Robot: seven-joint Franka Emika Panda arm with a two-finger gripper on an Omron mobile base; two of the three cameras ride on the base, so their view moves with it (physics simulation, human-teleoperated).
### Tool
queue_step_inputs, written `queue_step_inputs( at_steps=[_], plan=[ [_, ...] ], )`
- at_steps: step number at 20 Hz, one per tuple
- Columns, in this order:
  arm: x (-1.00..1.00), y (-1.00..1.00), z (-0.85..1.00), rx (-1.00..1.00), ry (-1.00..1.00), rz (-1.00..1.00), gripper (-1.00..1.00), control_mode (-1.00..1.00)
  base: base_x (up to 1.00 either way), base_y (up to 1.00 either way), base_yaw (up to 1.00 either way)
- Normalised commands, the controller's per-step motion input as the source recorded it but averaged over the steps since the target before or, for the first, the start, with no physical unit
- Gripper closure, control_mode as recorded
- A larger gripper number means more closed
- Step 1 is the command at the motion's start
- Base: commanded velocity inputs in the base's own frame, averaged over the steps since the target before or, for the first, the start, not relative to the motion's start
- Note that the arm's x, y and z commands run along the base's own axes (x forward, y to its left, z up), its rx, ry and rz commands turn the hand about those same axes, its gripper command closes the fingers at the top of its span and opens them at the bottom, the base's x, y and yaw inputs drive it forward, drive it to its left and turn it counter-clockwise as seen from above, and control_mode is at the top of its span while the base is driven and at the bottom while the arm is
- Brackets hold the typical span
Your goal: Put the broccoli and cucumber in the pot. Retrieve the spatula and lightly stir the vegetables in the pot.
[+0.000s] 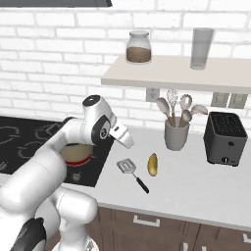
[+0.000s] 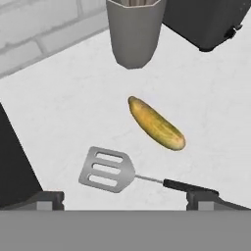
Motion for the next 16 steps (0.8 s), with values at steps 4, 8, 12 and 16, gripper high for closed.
queue_step_inputs(
  at_steps=[4, 8, 12, 16],
  plan=[
    [0.00, -1.00, -0.23, -0.06, 0.00, 0.18, -1.00, -1.00, 0.00, 0.00, 0.00],
    [0.24, -0.91, -0.53, 0.02, 0.11, 0.14, -1.00, -1.00, 0.00, 0.00, 0.00],
    [0.39, -0.54, -0.56, 0.02, 0.09, 0.08, -1.00, -1.00, 0.00, 0.00, 0.00],
    [0.39, -0.18, -0.65, 0.00, 0.14, 0.06, -1.00, -1.00, 0.00, 0.00, 0.00]
  ],
)
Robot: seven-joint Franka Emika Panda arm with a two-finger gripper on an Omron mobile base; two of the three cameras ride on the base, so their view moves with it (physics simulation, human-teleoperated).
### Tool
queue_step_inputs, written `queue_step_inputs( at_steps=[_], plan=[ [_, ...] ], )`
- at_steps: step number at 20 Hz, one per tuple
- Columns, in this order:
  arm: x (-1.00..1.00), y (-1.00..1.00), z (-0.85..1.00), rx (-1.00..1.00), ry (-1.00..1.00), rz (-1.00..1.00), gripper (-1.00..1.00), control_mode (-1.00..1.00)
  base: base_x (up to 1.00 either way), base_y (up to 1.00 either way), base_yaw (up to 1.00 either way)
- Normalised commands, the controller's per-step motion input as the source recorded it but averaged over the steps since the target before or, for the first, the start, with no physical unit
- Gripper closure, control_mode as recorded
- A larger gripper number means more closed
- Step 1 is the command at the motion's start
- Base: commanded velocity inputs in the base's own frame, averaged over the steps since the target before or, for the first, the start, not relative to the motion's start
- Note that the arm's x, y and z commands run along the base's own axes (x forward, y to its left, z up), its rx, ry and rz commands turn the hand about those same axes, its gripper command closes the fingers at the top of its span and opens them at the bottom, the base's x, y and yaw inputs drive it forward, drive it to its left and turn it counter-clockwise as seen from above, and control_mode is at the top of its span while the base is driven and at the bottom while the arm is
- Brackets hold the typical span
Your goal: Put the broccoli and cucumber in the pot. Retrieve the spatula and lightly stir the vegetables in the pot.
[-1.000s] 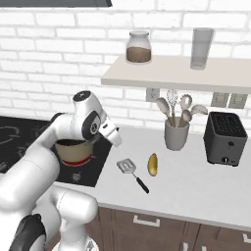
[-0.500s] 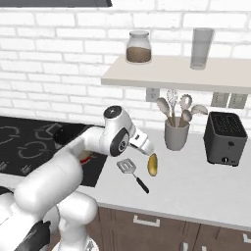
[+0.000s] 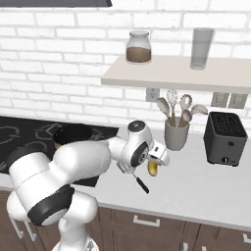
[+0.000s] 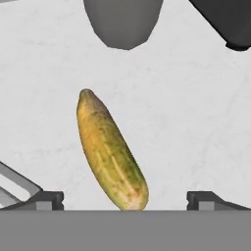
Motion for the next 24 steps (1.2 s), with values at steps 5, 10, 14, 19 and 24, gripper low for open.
queue_step_inputs(
  at_steps=[5, 10, 14, 19, 24],
  plan=[
    [0.17, -0.03, -0.49, 0.00, 0.19, 0.06, -1.00, -1.00, 0.00, 0.00, 0.00],
    [0.00, -0.11, -0.43, 0.00, 0.18, 0.09, -1.00, -1.00, 0.00, 0.00, 0.00],
    [0.06, -0.11, -0.32, 0.00, 0.16, 0.09, -1.00, -1.00, 0.00, 0.00, 0.00],
    [0.21, 0.00, -0.20, 0.00, 0.11, 0.10, 1.00, -1.00, 0.00, 0.00, 0.00],
    [-0.16, 0.00, -0.01, 0.00, 0.01, 0.15, 1.00, -1.00, 0.00, 0.00, 0.00]
  ],
)
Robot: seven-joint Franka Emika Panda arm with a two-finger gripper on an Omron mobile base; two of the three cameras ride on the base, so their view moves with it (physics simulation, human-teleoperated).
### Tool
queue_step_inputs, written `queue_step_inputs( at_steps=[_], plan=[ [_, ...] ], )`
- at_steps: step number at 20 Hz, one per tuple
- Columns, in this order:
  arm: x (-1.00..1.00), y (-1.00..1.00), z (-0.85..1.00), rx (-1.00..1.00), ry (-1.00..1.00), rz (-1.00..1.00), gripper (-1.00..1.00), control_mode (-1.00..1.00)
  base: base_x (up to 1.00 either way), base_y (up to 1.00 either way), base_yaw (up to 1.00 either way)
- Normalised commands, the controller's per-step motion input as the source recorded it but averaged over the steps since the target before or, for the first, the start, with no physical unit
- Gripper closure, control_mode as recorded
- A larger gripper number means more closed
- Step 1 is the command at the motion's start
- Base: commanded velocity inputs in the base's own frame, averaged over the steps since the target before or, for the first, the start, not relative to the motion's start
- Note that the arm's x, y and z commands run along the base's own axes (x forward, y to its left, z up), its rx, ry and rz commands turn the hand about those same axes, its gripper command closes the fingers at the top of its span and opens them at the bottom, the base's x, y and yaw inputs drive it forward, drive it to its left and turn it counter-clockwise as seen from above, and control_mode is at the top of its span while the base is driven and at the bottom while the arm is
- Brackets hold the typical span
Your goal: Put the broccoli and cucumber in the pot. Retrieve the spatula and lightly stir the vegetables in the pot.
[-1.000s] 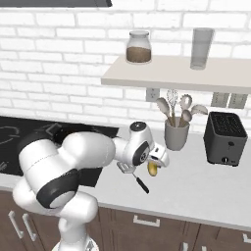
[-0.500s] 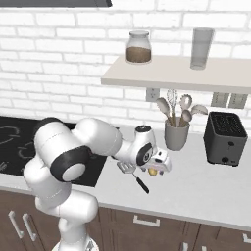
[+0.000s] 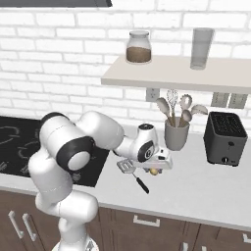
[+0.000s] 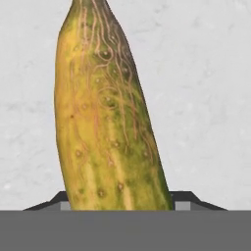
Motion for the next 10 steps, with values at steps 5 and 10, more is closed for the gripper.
queue_step_inputs(
  at_steps=[5, 10],
  plan=[
    [-0.84, 0.31, 0.87, -0.06, -0.10, 0.22, 1.00, -1.00, 0.00, 0.00, 0.00],
    [-0.75, 0.93, 1.00, -0.37, -0.03, 0.38, 1.00, -1.00, 0.00, 0.00, 0.00]
  ],
)
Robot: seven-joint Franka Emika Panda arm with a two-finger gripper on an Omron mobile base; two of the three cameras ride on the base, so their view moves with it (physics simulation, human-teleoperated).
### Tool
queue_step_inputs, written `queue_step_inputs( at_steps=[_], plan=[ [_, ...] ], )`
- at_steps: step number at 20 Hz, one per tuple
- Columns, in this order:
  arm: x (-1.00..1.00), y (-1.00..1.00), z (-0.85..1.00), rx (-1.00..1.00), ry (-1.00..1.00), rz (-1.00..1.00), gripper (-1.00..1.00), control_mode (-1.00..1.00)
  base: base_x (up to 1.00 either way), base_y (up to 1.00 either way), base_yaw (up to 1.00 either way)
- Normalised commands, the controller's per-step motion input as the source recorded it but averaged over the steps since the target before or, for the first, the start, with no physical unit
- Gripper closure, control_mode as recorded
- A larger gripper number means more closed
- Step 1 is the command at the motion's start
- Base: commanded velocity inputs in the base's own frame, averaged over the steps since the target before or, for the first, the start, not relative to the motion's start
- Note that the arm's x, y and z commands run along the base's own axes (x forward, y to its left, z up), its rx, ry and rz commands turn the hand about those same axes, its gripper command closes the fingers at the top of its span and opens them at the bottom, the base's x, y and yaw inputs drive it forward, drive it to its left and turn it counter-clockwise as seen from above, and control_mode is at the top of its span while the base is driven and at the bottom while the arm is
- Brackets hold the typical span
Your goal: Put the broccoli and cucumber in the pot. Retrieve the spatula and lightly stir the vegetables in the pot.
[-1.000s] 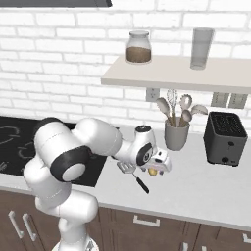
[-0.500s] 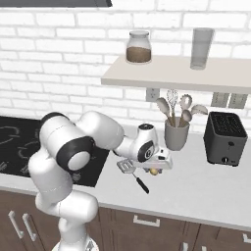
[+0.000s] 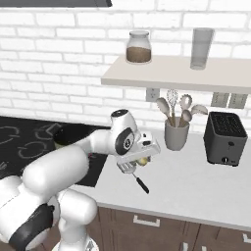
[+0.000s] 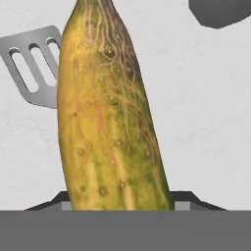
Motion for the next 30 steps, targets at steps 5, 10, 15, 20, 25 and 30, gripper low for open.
queue_step_inputs(
  at_steps=[5, 10, 15, 20, 25, 30],
  plan=[
    [-0.40, 1.00, 1.00, -0.41, 0.02, 0.42, 1.00, -1.00, 0.00, 0.00, 0.00],
    [-0.18, 0.74, 1.00, -0.26, 0.05, 0.36, 1.00, -1.00, 0.00, 0.00, 0.00],
    [0.00, 0.39, 1.00, -0.15, 0.11, 0.30, 1.00, -1.00, 0.00, 0.00, 0.00],
    [0.04, 0.51, 1.00, -0.13, 0.21, 0.24, 1.00, -1.00, 0.00, 0.00, 0.00],
    [0.40, 0.99, 0.86, -0.23, 0.42, 0.20, 1.00, -1.00, 0.00, 0.00, 0.00],
    [0.86, 0.89, -0.21, -0.35, 0.41, 0.03, 1.00, -1.00, 0.00, 0.00, 0.00]
  ],
)
